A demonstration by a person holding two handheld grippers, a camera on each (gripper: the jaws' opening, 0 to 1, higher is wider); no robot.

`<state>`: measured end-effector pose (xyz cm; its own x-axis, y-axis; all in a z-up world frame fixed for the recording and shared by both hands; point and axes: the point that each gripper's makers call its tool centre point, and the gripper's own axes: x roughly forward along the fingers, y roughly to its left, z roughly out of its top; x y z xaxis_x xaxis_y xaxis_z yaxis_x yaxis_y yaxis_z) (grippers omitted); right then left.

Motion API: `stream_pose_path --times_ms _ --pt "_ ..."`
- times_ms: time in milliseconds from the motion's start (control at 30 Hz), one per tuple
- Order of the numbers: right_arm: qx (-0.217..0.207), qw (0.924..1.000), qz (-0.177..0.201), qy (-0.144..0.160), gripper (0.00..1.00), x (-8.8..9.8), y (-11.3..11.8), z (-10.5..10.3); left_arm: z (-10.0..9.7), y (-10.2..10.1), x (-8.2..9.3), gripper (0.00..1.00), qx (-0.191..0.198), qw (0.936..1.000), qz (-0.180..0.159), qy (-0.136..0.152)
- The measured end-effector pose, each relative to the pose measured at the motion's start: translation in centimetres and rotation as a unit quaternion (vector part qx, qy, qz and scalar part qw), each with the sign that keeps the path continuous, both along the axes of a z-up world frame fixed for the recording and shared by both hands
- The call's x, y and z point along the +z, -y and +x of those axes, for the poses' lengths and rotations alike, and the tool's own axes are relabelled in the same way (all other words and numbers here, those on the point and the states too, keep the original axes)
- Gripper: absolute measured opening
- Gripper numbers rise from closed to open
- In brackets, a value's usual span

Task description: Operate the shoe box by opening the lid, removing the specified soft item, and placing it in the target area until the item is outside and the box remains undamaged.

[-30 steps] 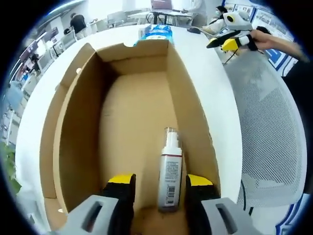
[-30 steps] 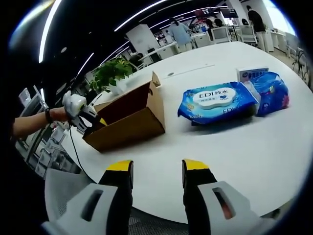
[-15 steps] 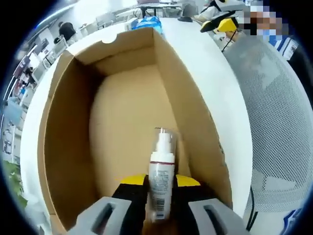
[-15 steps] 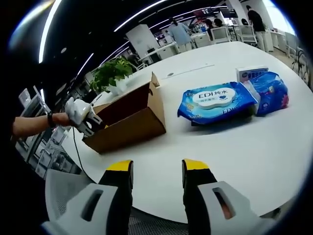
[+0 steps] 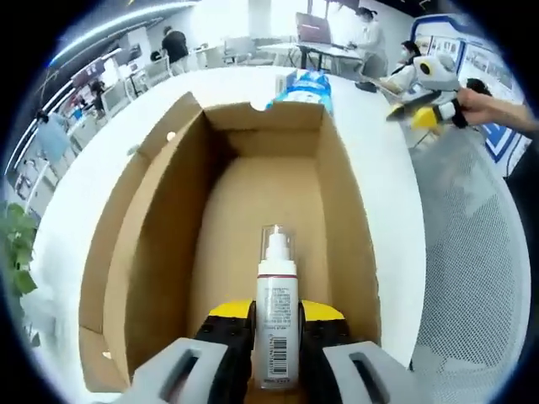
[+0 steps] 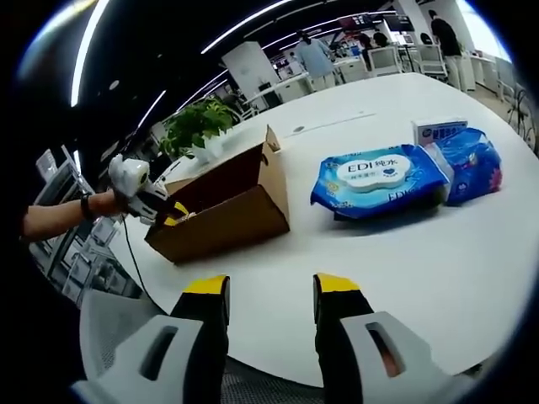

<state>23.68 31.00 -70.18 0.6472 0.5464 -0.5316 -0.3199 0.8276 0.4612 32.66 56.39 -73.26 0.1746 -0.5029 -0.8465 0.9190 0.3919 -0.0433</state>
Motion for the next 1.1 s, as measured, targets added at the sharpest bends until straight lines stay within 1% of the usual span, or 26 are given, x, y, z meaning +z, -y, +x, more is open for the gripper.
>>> stream_pose_path --times_ms 33,133,167,267,367,500,600,700,833,867,933,1000,1033,1100 --pt "0.002 1.0000 0.000 0.001 0.37 0.2 -0.1 0.1 0.0 0.0 0.2 0.19 0.001 1.0000 -0.003 0.001" --pt "0.015 0.9998 -0.003 0.010 0.37 0.9 -0.6 0.5 0.2 0.4 1.4 0.19 0.014 0.9995 -0.028 0.009" --pt "0.022 0.9996 -0.004 0.015 0.37 1.3 -0.8 0.8 0.0 0.8 2.1 0.19 0.017 0.9990 -0.041 0.010" --pt "0.036 0.9990 -0.006 0.026 0.37 2.2 -1.3 1.4 -0.3 1.6 3.4 0.19 0.019 0.9980 -0.058 0.014" --pt "0.052 0.9980 -0.009 0.035 0.37 2.9 -1.9 1.9 -0.6 2.3 4.3 0.19 0.016 0.9974 -0.068 0.017" --pt "0.083 0.9950 -0.009 0.054 0.37 4.4 -3.3 2.5 -0.8 3.5 5.7 0.19 0.003 0.9962 -0.085 0.023" --pt "0.114 0.9909 -0.006 0.072 0.37 5.9 -4.6 2.8 -1.7 4.8 7.2 0.19 -0.016 0.9943 -0.103 0.023" --pt "0.145 0.9856 -0.006 0.087 0.38 7.2 -5.9 2.8 -2.9 6.1 8.2 0.19 -0.039 0.9920 -0.118 0.020" --pt "0.180 0.9780 0.005 0.106 0.37 8.6 -7.3 2.8 -4.8 7.9 9.6 0.19 -0.068 0.9872 -0.145 0.006" --pt "0.192 0.9753 0.007 0.110 0.36 8.8 -7.7 2.6 -5.2 8.2 9.8 0.19 -0.075 0.9861 -0.149 0.001" --pt "0.203 0.9728 0.005 0.111 0.36 8.8 -8.2 2.4 -5.9 8.9 10.1 0.19 -0.087 0.9843 -0.153 -0.003" --pt "0.221 0.9687 0.003 0.112 0.36 8.8 -8.8 2.0 -6.6 9.2 10.1 0.19 -0.105 0.9836 -0.146 -0.004" --pt "0.228 0.9672 0.002 0.113 0.36 8.8 -9.1 1.8 -6.7 9.3 10.1 0.19 -0.108 0.9836 -0.144 -0.002" --pt "0.238 0.9646 0.001 0.113 0.36 8.6 -9.4 1.6 -7.0 9.6 10.2 0.19 -0.115 0.9821 -0.149 -0.009"
